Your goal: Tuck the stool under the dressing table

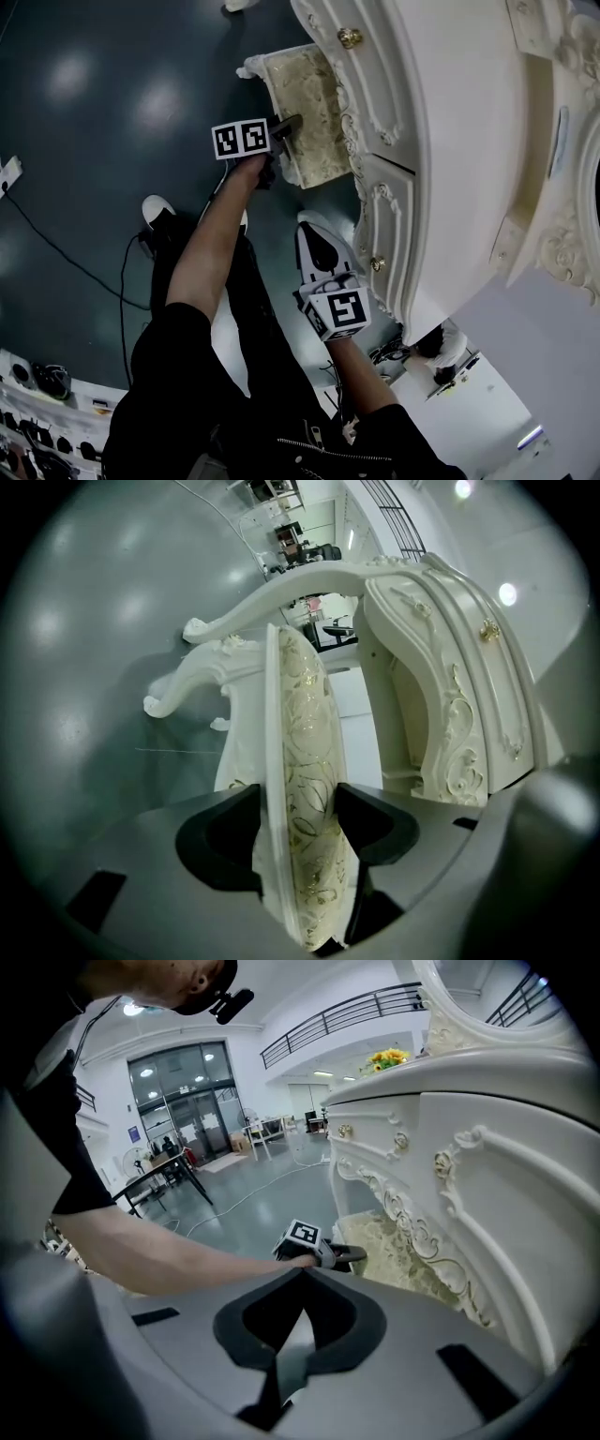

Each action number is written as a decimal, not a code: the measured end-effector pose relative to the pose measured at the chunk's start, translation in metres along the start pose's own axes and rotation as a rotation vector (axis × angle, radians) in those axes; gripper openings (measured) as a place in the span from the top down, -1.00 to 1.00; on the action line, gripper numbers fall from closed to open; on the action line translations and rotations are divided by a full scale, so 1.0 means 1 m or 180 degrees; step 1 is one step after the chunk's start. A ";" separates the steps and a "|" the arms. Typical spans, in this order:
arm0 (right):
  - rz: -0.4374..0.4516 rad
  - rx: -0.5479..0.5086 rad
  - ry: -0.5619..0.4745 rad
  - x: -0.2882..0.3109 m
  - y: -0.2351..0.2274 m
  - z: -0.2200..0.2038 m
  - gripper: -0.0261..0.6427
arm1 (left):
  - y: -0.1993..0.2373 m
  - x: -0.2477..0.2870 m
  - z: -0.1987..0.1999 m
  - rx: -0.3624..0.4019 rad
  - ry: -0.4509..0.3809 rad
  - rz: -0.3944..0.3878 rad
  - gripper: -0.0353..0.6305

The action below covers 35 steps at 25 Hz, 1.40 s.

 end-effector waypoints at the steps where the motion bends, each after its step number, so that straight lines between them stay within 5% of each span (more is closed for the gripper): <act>1: -0.0008 0.0017 0.0017 -0.001 -0.001 -0.004 0.90 | -0.002 0.006 0.002 0.0014 -0.0001 -0.0006 0.09; 13: -0.0139 0.0168 0.0135 -0.019 -0.013 -0.030 0.90 | -0.025 0.068 -0.004 0.0074 0.0268 0.0016 0.09; 17: -0.0129 0.0194 0.0149 -0.019 -0.006 -0.030 0.90 | -0.032 0.061 -0.004 0.0266 0.0387 -0.0088 0.18; 21: -0.0088 0.0212 0.0068 -0.015 0.001 -0.016 0.90 | -0.040 0.023 -0.011 0.0824 0.0335 -0.0034 0.20; 25: -0.0116 0.0207 -0.0051 -0.020 0.002 0.006 0.90 | -0.053 -0.023 -0.014 0.1586 0.0297 0.0255 0.74; 35: -0.0150 0.0105 -0.0463 -0.056 0.018 0.093 0.91 | -0.155 -0.165 0.013 0.2672 0.0054 0.0613 0.83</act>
Point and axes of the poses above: the fingertips, and each gripper's own axes: x forward along the fingers, y to its left, z out of its top, the point moved 3 cm from there along -x, backward along the fingers, and after that the axes turned 10 degrees about -x, right-handed, at the moved point
